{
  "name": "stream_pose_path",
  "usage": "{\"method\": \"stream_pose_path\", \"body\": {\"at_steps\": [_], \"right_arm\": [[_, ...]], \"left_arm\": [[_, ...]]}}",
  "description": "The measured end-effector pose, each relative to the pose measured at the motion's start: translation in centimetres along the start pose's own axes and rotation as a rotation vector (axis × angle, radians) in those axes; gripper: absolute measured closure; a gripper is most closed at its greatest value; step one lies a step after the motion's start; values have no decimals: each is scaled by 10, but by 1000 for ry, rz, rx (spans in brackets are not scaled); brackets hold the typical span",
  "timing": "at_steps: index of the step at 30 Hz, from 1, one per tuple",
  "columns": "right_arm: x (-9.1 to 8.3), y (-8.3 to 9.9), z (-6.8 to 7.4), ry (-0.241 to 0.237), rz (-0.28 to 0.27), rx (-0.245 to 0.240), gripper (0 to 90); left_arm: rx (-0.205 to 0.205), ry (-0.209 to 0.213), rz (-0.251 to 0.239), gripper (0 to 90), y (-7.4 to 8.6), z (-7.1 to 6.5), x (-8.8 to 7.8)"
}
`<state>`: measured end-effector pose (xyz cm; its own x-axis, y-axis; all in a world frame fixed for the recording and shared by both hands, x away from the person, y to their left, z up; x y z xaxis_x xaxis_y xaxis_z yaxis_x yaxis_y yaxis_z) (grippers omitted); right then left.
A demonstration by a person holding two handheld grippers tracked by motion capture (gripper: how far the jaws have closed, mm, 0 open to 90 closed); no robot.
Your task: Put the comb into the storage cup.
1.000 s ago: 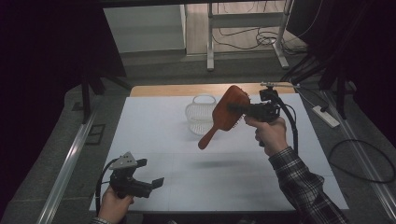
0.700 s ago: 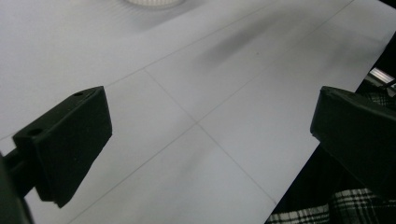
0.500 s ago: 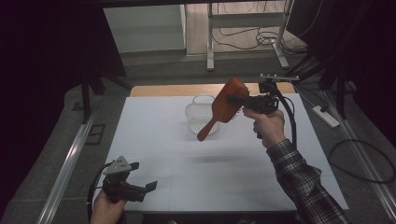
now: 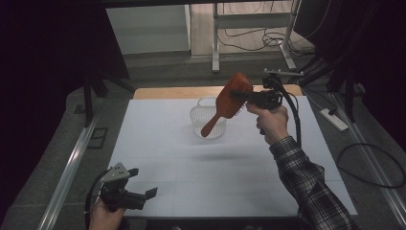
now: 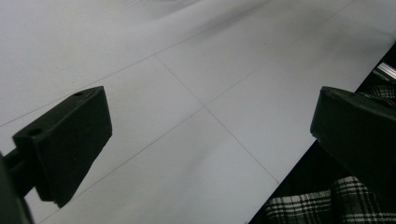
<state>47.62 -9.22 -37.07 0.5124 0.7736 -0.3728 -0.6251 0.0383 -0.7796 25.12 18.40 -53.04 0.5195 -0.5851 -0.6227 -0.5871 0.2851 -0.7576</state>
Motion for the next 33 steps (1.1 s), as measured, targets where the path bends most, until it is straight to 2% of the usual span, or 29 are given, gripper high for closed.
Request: {"method": "stream_pose_path", "body": {"at_steps": [13, 22, 33], "right_arm": [[9, -12, -11, 26, -22, 17, 539], [19, -17, -19, 39, -37, 29, 539], [27, -26, -25, 67, -57, 31, 539]], "left_arm": [[-19, -14, 14, 0, 5, 6, -5], [-2, -33, 46, 5, 7, 5, -2], [2, -37, 50, 6, 7, 4, -2]]}}
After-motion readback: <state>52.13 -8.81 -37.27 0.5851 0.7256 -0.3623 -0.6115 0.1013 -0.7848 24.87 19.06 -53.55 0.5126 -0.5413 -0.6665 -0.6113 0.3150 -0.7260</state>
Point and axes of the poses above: each handheld gripper's, and its own axes: x roughly forward along the jaws, y roughly out of its underside, z roughly to its left, the point moved 10 cm from there along x, roughly forward along the jaws
